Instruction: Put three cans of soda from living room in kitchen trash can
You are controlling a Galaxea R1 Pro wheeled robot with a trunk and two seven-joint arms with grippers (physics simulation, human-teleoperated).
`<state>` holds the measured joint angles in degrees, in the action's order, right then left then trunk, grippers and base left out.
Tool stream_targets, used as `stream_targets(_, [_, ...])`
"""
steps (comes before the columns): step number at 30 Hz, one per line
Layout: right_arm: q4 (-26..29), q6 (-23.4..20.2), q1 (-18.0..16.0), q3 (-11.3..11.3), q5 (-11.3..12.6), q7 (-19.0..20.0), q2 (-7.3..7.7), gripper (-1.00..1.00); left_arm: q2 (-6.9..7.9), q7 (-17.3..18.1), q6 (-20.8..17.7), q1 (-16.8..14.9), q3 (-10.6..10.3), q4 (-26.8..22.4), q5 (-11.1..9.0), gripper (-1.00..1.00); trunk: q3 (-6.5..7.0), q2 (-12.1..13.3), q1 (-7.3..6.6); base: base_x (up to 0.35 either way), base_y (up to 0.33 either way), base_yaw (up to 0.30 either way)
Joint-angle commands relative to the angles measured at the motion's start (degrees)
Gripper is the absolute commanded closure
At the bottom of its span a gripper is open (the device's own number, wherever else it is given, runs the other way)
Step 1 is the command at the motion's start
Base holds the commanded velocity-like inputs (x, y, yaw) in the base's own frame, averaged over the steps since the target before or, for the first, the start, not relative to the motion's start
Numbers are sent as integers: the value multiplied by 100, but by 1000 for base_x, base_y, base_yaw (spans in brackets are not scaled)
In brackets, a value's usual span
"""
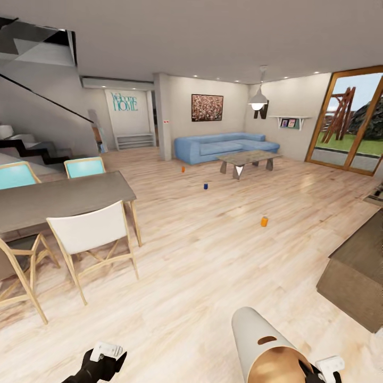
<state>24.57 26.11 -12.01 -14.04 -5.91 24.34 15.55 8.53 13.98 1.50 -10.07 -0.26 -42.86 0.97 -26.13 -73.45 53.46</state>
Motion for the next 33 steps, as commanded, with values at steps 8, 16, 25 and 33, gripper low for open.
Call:
stream_targets(8, [107,-14,-72,122,5,11,-137,100,20,67,91,-81,-41,97,-3,-100,0,-1,0,53,-107,0])
stream_targets(16, [107,-14,-72,122,-198,11,-137,100,20,67,91,-81,-41,97,-3,-100,0,-1,0,0,0,0])
stream_targets(25, [107,-14,-72,122,-372,11,-137,100,20,67,91,-81,-41,97,-3,-100,0,-1,0,0,0,0])
stream_targets(33, [214,31,-127,69,-554,47,-135,100,17,167,3,-93,-36,-67,-28,-100,0,-1,0,0,0,0])
